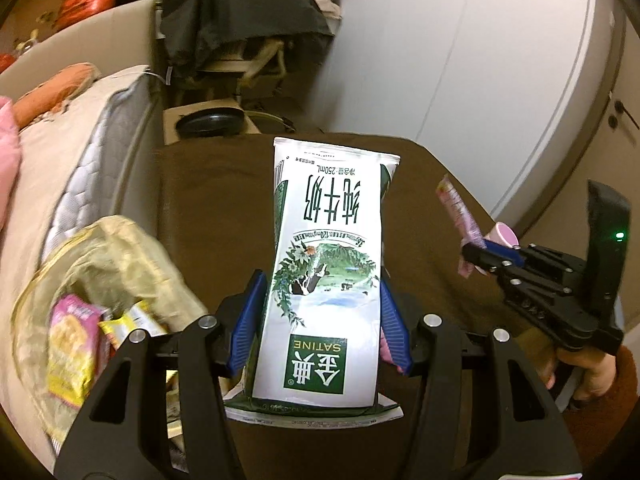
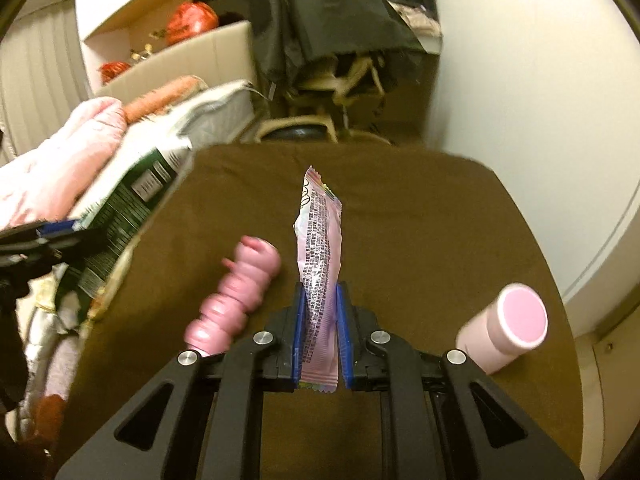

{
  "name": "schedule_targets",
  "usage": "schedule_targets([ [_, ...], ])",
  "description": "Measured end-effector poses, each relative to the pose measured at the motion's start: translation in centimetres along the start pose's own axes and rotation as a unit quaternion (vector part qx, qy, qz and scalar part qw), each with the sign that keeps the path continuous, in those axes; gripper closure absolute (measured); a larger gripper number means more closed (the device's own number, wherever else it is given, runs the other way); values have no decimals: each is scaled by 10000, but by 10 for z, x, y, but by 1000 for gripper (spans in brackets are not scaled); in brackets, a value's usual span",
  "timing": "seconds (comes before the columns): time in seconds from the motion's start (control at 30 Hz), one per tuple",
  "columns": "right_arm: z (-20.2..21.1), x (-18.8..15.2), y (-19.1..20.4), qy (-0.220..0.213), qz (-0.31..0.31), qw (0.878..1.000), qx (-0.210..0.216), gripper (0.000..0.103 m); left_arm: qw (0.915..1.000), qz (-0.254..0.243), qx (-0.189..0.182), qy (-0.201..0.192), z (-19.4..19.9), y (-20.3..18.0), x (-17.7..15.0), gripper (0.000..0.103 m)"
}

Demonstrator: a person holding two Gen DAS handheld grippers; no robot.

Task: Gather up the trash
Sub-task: 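Carry the milk carton and pink wrapper over the yellow bag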

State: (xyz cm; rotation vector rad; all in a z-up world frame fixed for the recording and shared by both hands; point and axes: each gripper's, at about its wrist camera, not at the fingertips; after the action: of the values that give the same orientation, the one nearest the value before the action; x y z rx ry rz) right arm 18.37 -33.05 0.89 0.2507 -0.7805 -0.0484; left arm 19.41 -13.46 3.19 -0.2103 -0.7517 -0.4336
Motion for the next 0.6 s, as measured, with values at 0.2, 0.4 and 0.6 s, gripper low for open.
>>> schedule_targets([
  [0.2, 6, 22, 62, -203, 401, 9968, 658, 88, 9974, 477, 507, -203, 41, 52, -21, 52],
  [0.4, -8, 29, 133, -70, 787, 9891, 1246, 88, 9875, 1123, 1059, -325, 77, 116, -59, 52],
  [0.6, -35, 21, 196, 267, 1128, 9797, 1635, 88, 9767, 1716, 1266, -229, 91, 171, -99, 52],
])
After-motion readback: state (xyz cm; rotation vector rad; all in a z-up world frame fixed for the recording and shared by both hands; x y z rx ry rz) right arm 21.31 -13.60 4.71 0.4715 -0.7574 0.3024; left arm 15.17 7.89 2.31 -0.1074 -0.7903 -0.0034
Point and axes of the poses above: each gripper's, at about its wrist camera, not at the fingertips, and z roughly against the way its jaws point, y to its left, x to its top, and after that the axes turned 10 degrees about -z, right-handed
